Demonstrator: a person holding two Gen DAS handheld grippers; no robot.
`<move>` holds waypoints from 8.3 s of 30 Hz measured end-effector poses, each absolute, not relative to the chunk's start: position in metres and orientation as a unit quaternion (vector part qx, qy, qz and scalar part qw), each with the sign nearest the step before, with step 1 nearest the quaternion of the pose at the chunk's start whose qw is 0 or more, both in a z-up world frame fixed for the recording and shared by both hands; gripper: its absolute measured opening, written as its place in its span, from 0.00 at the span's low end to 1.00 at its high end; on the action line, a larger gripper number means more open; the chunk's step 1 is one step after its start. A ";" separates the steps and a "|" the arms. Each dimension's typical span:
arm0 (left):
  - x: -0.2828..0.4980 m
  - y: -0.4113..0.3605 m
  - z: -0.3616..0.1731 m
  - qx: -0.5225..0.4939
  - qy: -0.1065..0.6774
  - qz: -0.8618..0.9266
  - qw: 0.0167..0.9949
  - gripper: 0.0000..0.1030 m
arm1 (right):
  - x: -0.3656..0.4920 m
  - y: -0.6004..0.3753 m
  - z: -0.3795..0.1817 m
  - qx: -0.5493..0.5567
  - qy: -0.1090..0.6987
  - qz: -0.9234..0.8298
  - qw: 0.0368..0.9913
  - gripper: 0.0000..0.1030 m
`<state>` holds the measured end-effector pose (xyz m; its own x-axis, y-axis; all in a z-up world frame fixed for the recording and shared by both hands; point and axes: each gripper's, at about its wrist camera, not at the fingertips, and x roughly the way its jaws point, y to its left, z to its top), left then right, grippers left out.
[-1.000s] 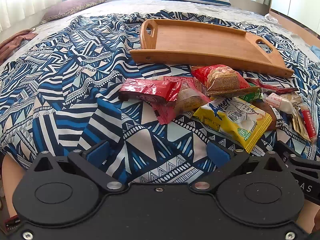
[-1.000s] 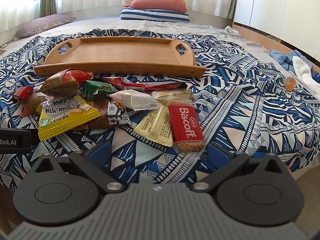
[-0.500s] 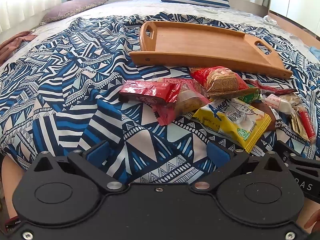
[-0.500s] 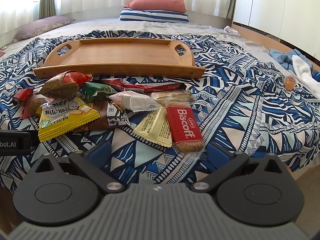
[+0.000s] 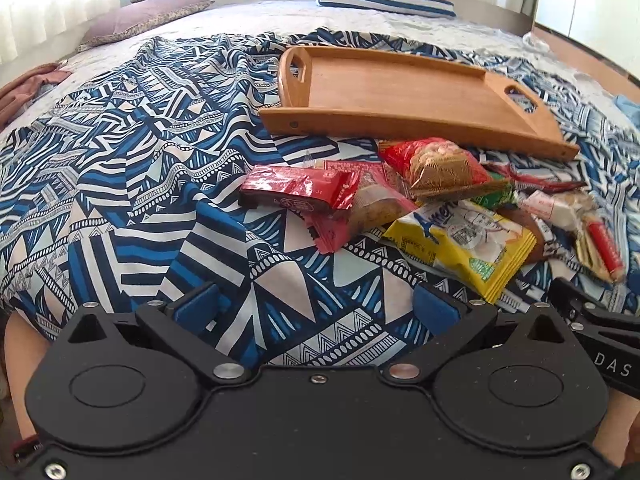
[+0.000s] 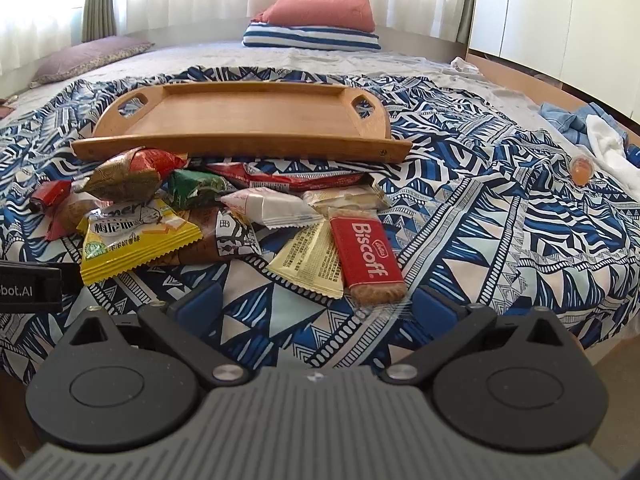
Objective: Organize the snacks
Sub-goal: 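Grasp the yellow America packet with the left tool while the right tool grasps the red Biscoff packet, then carry the yellow packet and Biscoff packet over the wooden tray with both tools, then open both tools to drop the packets onto the tray and withdraw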
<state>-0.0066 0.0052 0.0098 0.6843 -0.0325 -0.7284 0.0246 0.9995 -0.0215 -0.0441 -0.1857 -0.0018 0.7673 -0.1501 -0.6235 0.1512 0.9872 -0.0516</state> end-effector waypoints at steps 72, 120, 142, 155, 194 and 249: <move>0.011 -0.045 0.006 -0.046 0.345 -0.135 0.928 0.59 | -0.035 -0.223 0.001 0.023 0.297 -0.071 0.952 0.51; -0.027 -0.029 0.055 -0.026 0.284 -0.150 0.947 0.59 | -0.040 -0.222 0.030 0.032 0.280 -0.073 0.957 0.37; 0.058 -0.028 0.095 -0.071 0.301 -0.181 0.934 0.58 | 0.017 -0.246 0.069 0.081 0.270 -0.025 0.959 0.38; 0.142 -0.053 0.110 -0.077 0.327 -0.196 0.921 0.58 | 0.096 -0.256 0.079 0.063 0.311 0.001 0.948 0.38; 0.253 -0.084 0.019 -0.055 0.377 -0.191 0.905 0.58 | 0.230 -0.266 0.013 0.108 0.392 0.043 0.913 0.38; 0.121 -0.027 0.098 -0.028 0.294 -0.171 0.940 1.00 | 0.132 -0.251 0.077 0.083 0.324 0.054 0.941 0.88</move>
<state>0.1210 -0.0271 0.0983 0.7689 -0.3378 -0.5429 0.3048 0.9400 -0.1531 0.1324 -0.2513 0.0769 0.7846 0.1551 -0.6003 -0.0480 0.9805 0.1906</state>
